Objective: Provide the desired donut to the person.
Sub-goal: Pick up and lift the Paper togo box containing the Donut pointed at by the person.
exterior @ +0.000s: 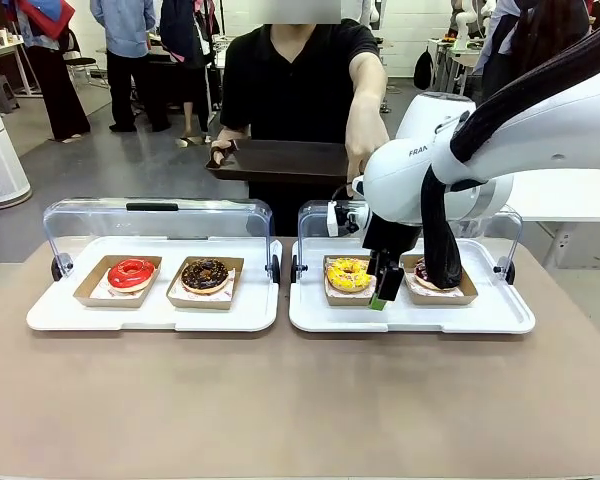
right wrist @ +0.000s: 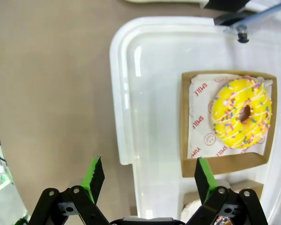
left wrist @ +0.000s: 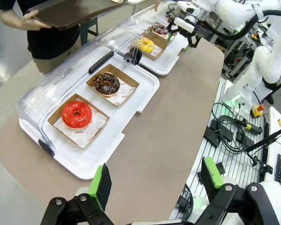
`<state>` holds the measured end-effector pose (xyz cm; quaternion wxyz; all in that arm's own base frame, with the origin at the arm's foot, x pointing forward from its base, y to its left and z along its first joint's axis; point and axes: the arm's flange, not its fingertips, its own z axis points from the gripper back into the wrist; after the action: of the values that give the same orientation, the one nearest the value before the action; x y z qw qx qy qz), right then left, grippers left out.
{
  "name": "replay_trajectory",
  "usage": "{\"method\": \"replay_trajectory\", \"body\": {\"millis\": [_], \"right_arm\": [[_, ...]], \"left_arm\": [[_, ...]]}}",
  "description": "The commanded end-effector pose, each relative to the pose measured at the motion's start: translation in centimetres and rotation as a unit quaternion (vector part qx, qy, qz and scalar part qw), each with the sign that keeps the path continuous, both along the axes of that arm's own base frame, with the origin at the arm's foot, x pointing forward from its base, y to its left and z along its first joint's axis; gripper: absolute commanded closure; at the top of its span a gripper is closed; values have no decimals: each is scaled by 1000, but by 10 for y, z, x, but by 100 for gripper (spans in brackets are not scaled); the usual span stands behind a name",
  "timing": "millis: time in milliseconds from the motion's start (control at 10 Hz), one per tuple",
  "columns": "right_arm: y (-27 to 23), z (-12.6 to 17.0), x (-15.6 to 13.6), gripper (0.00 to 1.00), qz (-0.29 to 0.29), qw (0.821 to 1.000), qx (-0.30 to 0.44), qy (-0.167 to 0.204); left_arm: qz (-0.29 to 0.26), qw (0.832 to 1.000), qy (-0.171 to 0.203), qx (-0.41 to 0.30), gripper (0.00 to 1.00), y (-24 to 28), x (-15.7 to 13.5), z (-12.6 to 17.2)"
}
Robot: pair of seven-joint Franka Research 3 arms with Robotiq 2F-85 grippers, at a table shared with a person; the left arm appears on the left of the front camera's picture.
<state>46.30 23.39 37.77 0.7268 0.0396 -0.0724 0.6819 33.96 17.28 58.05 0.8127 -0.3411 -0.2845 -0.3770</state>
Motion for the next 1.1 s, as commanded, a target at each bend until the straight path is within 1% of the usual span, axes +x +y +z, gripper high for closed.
{"method": "replay_trajectory", "body": {"millis": [0, 200, 500, 1000], "right_arm": [[1, -10, 18, 0, 1, 1000, -14, -6], [1, -20, 26, 0, 13, 1000, -9, -9], [-2, -35, 38, 0, 0, 1000, -20, -6], [-8, -41, 46, 0, -15, 1000, -23, -10]], "left_arm": [[-1, 1000, -3, -2, 0, 0, -1, 1], [-1, 1000, -3, -2, 0, 0, -1, 1], [-1, 1000, -3, -2, 0, 0, -1, 1], [-1, 1000, -3, -2, 0, 0, -1, 1]]}}
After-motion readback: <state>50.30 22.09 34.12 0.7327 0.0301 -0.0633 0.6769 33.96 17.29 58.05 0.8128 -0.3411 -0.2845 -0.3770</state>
